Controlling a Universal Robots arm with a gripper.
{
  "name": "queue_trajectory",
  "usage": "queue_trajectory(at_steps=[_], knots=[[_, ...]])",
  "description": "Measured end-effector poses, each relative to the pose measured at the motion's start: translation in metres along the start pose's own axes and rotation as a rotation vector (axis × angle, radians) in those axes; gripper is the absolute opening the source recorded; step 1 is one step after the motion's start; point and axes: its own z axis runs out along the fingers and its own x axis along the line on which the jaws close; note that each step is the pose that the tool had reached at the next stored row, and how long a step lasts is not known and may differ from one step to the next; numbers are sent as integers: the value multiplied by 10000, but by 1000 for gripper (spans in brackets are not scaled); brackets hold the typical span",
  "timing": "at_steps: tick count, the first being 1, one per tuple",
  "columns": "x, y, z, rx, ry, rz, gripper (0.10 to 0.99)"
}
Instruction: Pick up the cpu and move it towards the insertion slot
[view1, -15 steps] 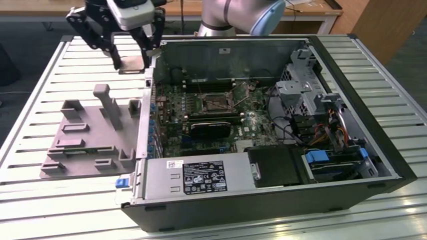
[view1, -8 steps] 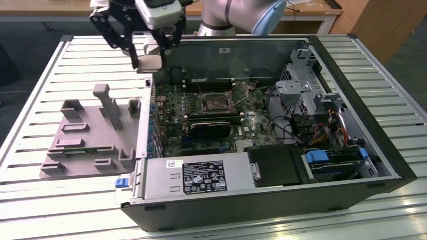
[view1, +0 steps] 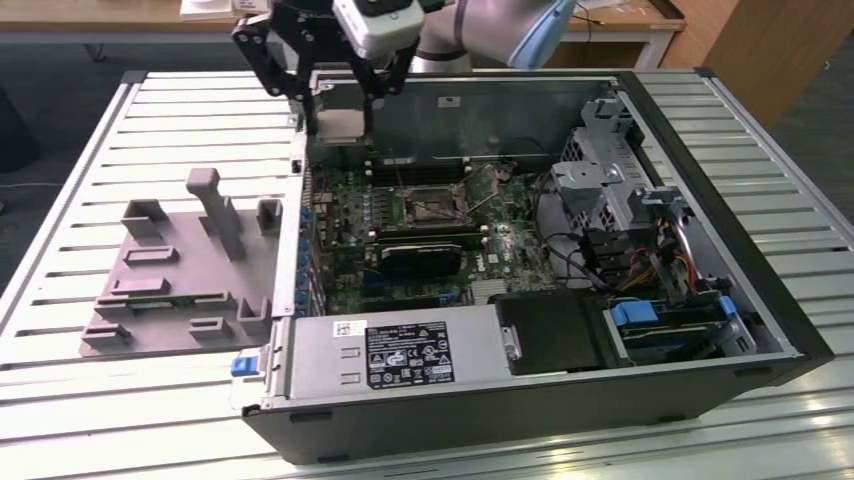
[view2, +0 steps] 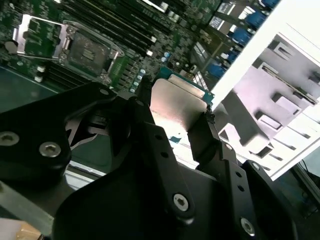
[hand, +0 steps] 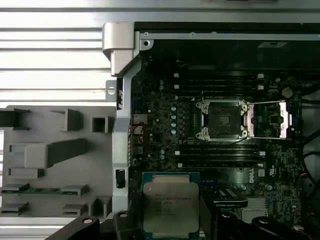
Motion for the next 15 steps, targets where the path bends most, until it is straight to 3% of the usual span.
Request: queue_trajectory(at_steps=[15], knots=[[-683,11,0,0,14,-3,537]])
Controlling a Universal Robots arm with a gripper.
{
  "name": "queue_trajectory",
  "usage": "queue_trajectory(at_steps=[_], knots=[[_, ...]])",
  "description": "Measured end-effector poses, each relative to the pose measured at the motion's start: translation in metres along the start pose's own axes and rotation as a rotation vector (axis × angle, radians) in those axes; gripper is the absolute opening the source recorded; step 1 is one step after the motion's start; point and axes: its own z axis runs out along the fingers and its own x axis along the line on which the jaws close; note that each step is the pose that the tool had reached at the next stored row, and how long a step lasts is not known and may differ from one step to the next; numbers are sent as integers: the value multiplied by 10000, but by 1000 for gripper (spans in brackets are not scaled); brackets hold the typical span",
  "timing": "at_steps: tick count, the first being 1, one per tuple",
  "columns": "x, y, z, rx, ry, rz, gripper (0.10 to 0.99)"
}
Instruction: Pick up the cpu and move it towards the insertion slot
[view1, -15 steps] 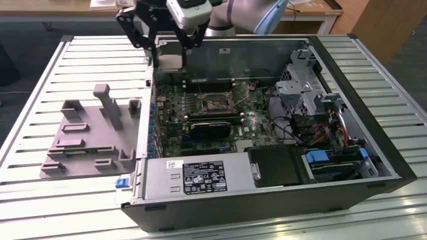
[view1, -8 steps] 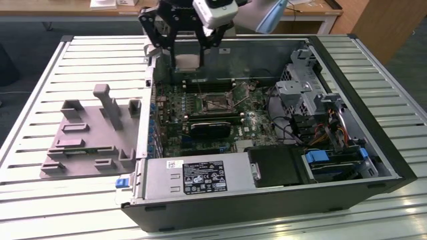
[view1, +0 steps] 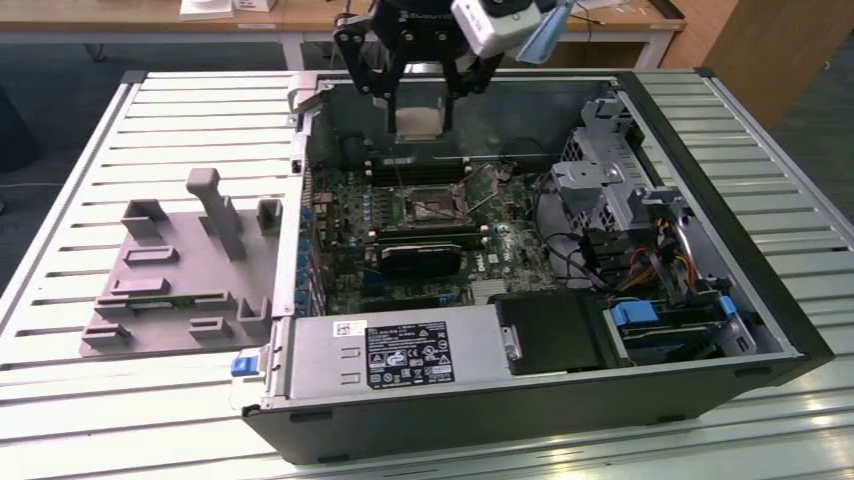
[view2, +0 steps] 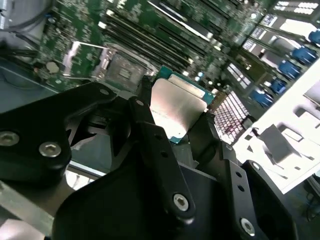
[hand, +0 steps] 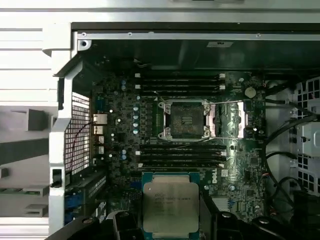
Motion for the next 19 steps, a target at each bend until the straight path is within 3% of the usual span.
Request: queue_trajectory(at_steps=[3,9,15,19], knots=[[-127,3,0,1,1,-5,537],[-287,16,3,0,2,-37,537],[-343,72,40,0,2,-54,537],[-352,156,61,1,2,-61,537]])
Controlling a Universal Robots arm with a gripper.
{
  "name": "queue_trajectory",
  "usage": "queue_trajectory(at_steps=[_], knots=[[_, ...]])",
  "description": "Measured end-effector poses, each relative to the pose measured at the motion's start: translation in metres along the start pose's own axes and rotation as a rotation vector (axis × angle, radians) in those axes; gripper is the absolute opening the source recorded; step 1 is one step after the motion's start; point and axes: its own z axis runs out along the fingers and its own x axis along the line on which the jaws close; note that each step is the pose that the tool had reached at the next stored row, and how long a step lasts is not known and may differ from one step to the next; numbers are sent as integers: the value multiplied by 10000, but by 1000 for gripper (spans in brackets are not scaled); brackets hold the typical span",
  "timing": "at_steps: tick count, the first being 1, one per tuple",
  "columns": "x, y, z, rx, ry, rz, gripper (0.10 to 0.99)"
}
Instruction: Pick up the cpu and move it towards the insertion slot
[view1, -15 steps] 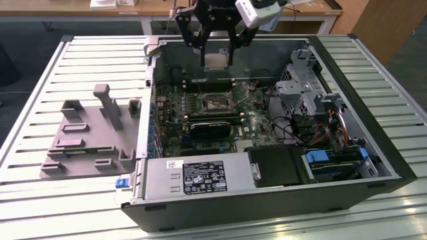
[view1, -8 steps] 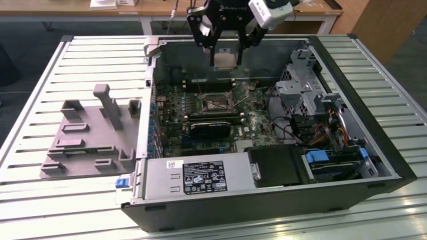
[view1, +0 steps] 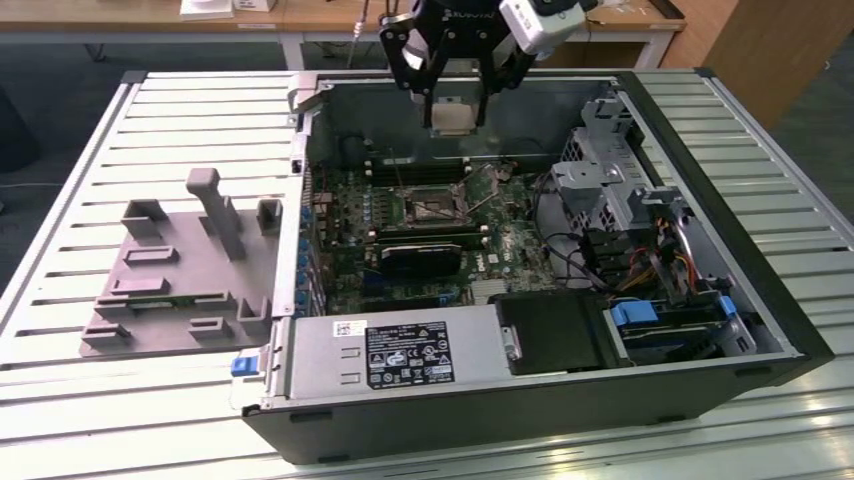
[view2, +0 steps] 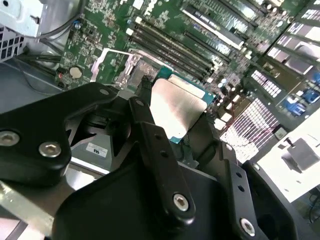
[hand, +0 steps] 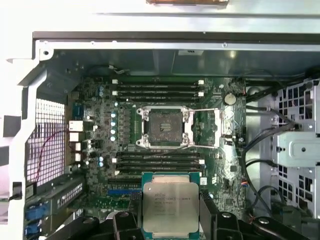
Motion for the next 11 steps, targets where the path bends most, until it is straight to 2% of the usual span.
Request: queue_trajectory(at_steps=[11], knots=[[-3,239,79,-1,0,-15,537]])
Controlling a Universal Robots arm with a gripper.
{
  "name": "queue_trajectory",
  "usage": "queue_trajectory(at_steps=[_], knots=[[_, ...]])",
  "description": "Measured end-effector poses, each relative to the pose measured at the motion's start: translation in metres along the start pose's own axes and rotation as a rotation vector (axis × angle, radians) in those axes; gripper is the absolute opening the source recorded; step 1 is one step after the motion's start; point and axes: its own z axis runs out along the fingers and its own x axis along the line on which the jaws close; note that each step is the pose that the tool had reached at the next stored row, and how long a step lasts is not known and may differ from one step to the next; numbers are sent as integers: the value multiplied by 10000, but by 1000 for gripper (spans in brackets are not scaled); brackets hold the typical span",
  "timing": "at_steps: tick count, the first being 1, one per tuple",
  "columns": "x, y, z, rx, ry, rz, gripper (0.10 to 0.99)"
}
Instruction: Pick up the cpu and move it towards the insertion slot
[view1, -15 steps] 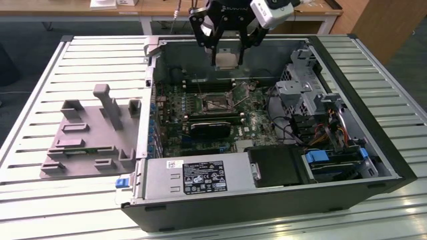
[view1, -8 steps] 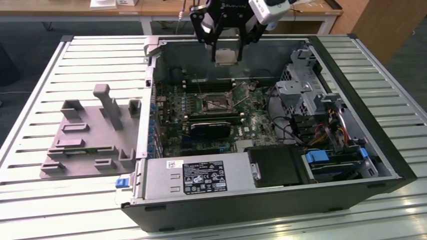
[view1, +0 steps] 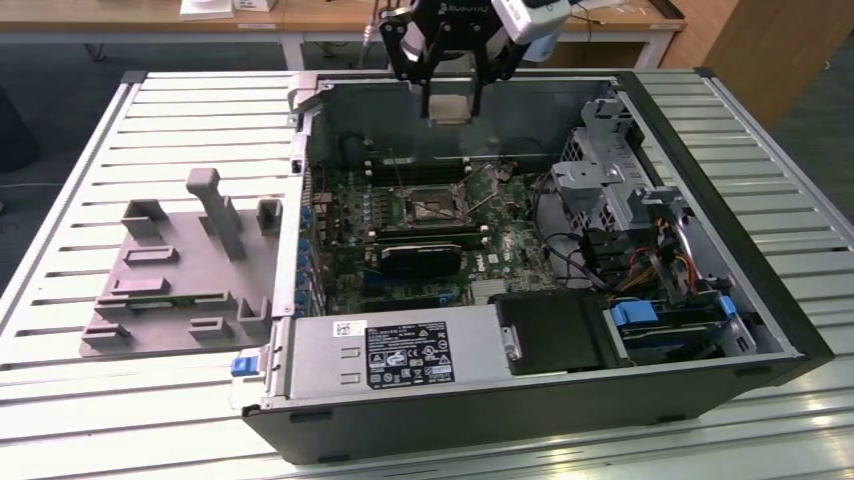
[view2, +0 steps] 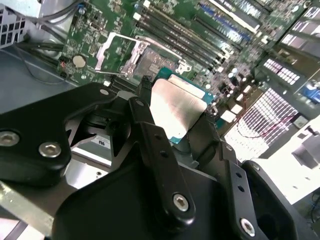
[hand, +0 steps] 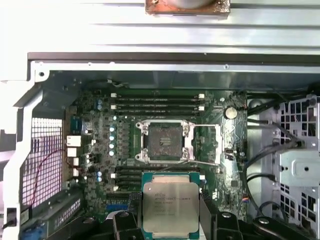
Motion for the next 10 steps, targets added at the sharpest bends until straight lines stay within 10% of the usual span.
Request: queue_trajectory(at_steps=[10], knots=[[0,239,67,0,1,-33,537]])
